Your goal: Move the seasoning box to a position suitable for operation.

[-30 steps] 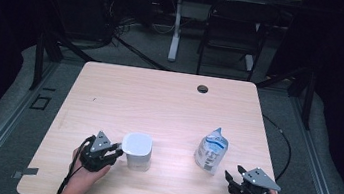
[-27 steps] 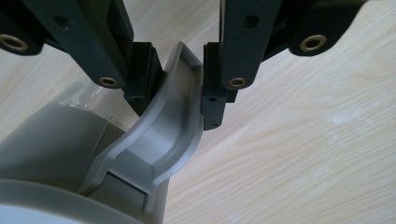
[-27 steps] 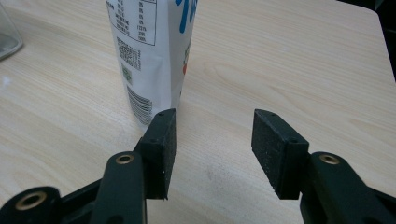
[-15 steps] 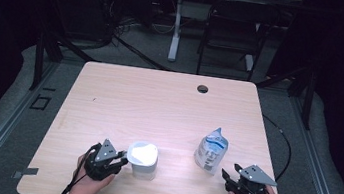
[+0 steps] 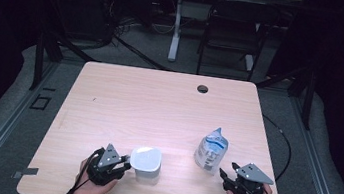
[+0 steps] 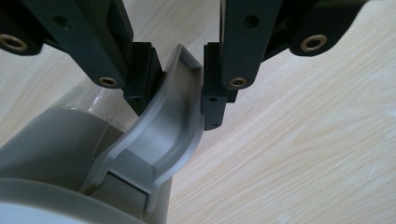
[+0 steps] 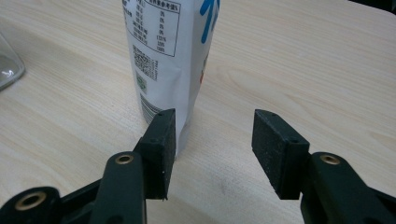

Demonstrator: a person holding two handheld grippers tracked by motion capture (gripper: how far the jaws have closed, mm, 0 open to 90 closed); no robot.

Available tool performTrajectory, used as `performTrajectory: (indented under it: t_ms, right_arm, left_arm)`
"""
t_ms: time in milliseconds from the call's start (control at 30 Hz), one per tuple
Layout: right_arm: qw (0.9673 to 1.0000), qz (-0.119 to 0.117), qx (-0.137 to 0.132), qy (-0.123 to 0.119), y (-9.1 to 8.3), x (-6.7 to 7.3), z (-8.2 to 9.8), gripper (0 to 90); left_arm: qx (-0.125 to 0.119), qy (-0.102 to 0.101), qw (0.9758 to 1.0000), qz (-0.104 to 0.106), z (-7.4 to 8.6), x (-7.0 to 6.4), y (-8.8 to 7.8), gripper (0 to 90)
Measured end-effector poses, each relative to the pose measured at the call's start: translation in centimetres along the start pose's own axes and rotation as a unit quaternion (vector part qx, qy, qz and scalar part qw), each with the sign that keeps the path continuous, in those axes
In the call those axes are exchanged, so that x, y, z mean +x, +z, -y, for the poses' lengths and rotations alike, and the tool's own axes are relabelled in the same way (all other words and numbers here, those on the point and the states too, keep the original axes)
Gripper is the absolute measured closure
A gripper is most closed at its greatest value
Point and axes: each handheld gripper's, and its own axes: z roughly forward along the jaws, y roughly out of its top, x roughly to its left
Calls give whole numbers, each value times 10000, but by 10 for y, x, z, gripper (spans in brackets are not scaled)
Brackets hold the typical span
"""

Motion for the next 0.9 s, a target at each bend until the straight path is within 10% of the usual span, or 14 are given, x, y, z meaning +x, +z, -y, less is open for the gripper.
performTrajectory:
  t_ms: [367, 633, 900]
  right_arm:
    - [9999, 88, -17, -96, 0, 2, -1, 475]
    - [10000, 37, -11, 62, -1, -1, 0, 500]
    - [9999, 50, 47, -95, -7, 3, -5, 596]
  left_arm:
    - [80, -37, 9993, 357, -4, -4, 0, 687]
    - [322, -339, 9941, 977, -17, 14, -24, 583]
    - [155, -407, 9940, 1005, -20, 26, -43, 578]
